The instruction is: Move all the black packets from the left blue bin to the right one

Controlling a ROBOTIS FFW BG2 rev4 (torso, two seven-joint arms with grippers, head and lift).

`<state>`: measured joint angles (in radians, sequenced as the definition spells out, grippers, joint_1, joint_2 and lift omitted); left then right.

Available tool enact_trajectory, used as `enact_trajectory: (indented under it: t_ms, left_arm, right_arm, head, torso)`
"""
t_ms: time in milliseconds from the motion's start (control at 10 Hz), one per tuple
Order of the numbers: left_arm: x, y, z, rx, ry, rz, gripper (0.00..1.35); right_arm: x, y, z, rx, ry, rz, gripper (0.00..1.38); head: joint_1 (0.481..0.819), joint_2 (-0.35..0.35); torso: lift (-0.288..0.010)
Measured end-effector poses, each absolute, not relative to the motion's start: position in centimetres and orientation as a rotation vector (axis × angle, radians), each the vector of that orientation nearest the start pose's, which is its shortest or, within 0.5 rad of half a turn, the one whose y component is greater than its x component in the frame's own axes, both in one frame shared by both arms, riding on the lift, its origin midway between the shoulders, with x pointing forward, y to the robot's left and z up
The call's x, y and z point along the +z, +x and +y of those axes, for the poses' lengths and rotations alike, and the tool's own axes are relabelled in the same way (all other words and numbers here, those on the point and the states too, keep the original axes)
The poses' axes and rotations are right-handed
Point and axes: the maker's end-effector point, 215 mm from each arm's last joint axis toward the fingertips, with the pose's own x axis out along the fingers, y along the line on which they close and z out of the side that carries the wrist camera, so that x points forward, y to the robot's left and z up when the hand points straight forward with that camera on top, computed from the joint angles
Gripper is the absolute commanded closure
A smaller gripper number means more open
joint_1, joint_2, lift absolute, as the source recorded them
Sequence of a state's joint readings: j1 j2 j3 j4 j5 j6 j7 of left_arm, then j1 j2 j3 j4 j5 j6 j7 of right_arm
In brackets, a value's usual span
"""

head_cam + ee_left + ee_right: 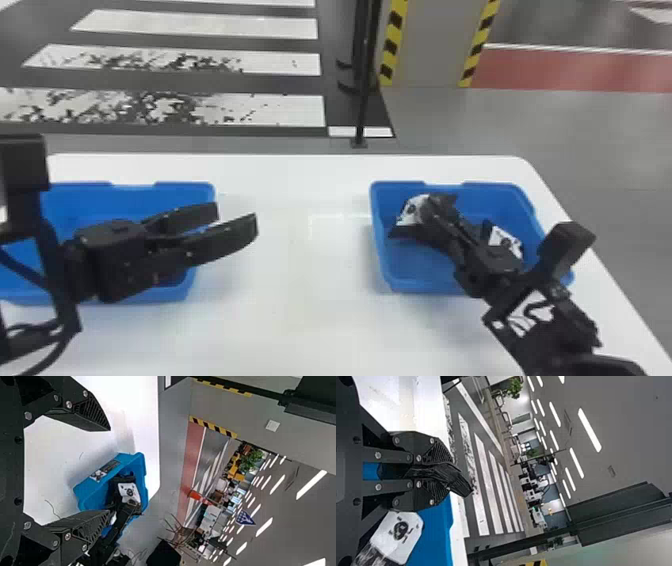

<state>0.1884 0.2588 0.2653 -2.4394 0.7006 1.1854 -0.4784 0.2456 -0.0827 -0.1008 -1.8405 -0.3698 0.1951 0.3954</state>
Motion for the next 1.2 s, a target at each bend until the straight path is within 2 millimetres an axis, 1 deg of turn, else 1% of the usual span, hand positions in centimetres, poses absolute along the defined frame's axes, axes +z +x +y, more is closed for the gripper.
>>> enact_trajectory:
  t_ms: [100,200,300,400,600,700,800,900,1000,1100,1200]
  left_arm:
    - [-25.2,42.0,15.2,-0.725,-0.276,0.432,0.35]
    - [-25.5,42.5,16.7,-0.680,-0.264,0.434,0.35]
    - [-25.7,43.0,18.4,-0.633,-0.248,0.436,0.35]
    - [-26.0,43.7,20.6,-0.574,-0.227,0.439,0.35]
    - [-26.3,44.9,26.0,-0.438,-0.187,0.449,0.36]
    - [-26.8,45.4,28.6,-0.375,-0.176,0.461,0.36]
    - [-27.5,46.0,30.9,-0.321,-0.172,0.479,0.36]
    - [-28.4,46.6,32.7,-0.280,-0.175,0.505,0.36]
    - [-29.5,47.2,34.3,-0.241,-0.183,0.534,0.36]
    - [-30.7,47.8,35.9,-0.200,-0.197,0.568,0.36]
    - [-32.1,48.4,37.2,-0.169,-0.217,0.608,0.36]
  right_arm:
    - [-36.5,50.6,-21.8,0.323,0.277,0.119,0.26]
    - [-36.4,50.0,-23.0,0.291,0.248,0.121,0.10]
    - [-35.7,48.7,-23.7,0.264,0.215,0.115,0.10]
    - [-34.6,47.1,-23.7,0.253,0.191,0.098,0.11]
    - [-32.9,44.0,-23.4,0.233,0.163,0.066,0.11]
    - [-32.4,42.6,-23.5,0.208,0.159,0.057,0.11]
    - [-32.1,41.3,-23.8,0.182,0.157,0.053,0.11]
    - [-32.0,39.9,-24.3,0.160,0.152,0.058,0.11]
    - [-32.4,38.6,-24.7,0.146,0.154,0.074,0.11]
    - [-32.9,37.9,-24.9,0.144,0.158,0.089,0.11]
    - [-33.3,37.6,-24.7,0.146,0.164,0.098,0.11]
  head:
    - [0.695,-0.080]
    - [0.695,-0.077]
    - [0.695,-0.064]
    - [0.695,-0.050]
    - [0.695,0.029]
    - [0.695,0.049]
    - [0.695,0.082]
    - [0.695,0.105]
    - [0.695,0.122]
    - [0.695,0.143]
    - [0.695,0.154]
  torso:
    - [-0.185]
    - [-0.185]
    - [-0.185]
    - [-0.185]
    - [-0.185]
    - [-0.185]
    - [-0.185]
    - [-0.185]
    - [-0.185]
    - [-0.185]
    - [-0.185]
